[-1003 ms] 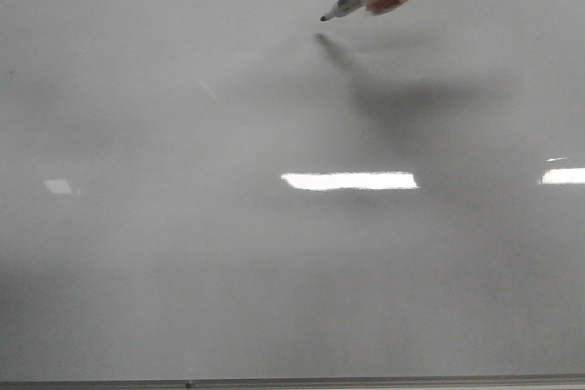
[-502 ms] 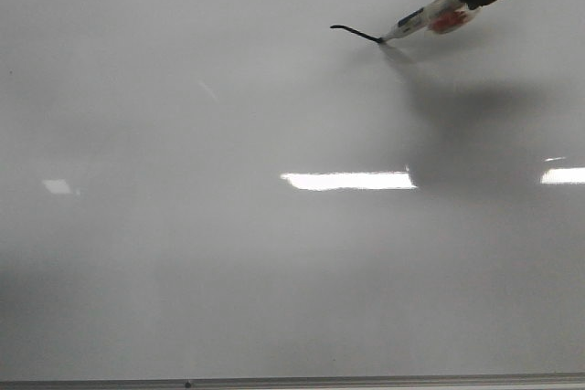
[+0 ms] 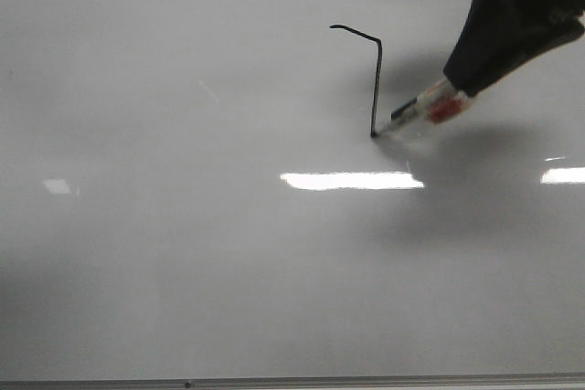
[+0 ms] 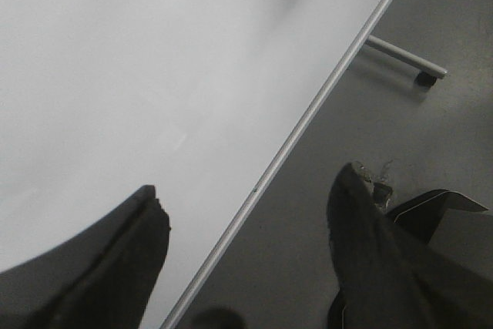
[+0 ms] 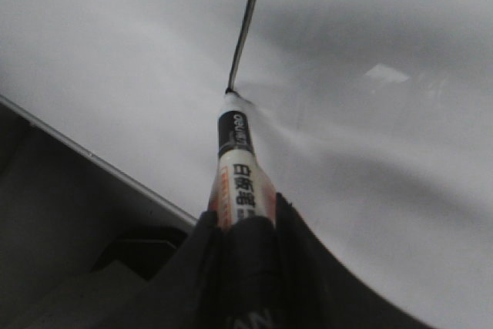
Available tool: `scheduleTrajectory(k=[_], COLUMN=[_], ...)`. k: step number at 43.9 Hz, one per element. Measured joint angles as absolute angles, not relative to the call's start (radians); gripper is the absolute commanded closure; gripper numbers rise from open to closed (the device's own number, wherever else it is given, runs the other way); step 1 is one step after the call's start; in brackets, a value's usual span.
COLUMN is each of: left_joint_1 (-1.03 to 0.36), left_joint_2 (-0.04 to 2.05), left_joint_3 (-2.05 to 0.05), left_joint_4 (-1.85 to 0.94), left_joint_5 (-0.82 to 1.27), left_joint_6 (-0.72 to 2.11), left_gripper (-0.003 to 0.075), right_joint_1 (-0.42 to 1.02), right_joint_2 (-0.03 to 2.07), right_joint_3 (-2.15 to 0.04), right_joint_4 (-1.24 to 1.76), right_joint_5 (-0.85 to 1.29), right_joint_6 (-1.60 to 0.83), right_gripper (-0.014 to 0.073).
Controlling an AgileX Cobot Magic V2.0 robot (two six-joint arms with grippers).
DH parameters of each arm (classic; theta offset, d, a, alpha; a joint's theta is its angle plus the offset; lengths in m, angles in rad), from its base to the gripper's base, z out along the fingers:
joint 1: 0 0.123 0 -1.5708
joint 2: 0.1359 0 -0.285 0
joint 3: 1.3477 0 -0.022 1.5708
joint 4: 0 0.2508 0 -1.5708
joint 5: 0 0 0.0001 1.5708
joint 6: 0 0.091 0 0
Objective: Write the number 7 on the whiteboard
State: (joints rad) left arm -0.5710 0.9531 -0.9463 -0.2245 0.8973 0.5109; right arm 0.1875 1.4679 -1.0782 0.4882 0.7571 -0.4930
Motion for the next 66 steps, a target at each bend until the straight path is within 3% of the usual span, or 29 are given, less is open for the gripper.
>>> scheduleTrajectory(k=[10,18,30,42,48,62,66], left_joint_1=[-0.571,-0.605,-0.749,-0.859,-0.87,-0.87,-0.87], left_joint_2=[0.953,0.971,1.126,1.304,1.356,1.386,1.386], left_joint_3=[-0.946,-0.968,-1.042,-1.12,-1.142,-1.144,-1.144], left_joint_4=[-0.23,-0.351,-0.517,-0.586,-0.6,-0.636,-0.64], left_joint_5=[0.895,0.912,0.925,0.856,0.84,0.819,0.821], left_joint_6=[0.554,0.713,0.886,0.956,0.96,0.96,0.962], left_gripper=[0.0273,0.0187,0.0186,0.0195,0.0262,0.0528,0.0589], right_joint_1=[0.21,0.302,0.406,0.412,0.412,0.412,0.412], right_joint_2=[1.404,1.229,1.057,1.038,1.038,1.038,1.038], right_joint_3=[-1.08,-1.078,-1.072,-1.072,-1.072,-1.072,-1.072], right_joint_4=[0.486,0.497,0.594,0.621,0.621,0.621,0.621], right_joint_5=[0.767,0.914,1.147,1.19,1.192,1.192,1.188], right_joint_6=[-0.552,-0.702,-0.933,-0.966,-0.973,-0.975,-0.975], right_gripper=[0.0659,0.0659,0.0659,0.0659,0.0659,0.0657,0.0599])
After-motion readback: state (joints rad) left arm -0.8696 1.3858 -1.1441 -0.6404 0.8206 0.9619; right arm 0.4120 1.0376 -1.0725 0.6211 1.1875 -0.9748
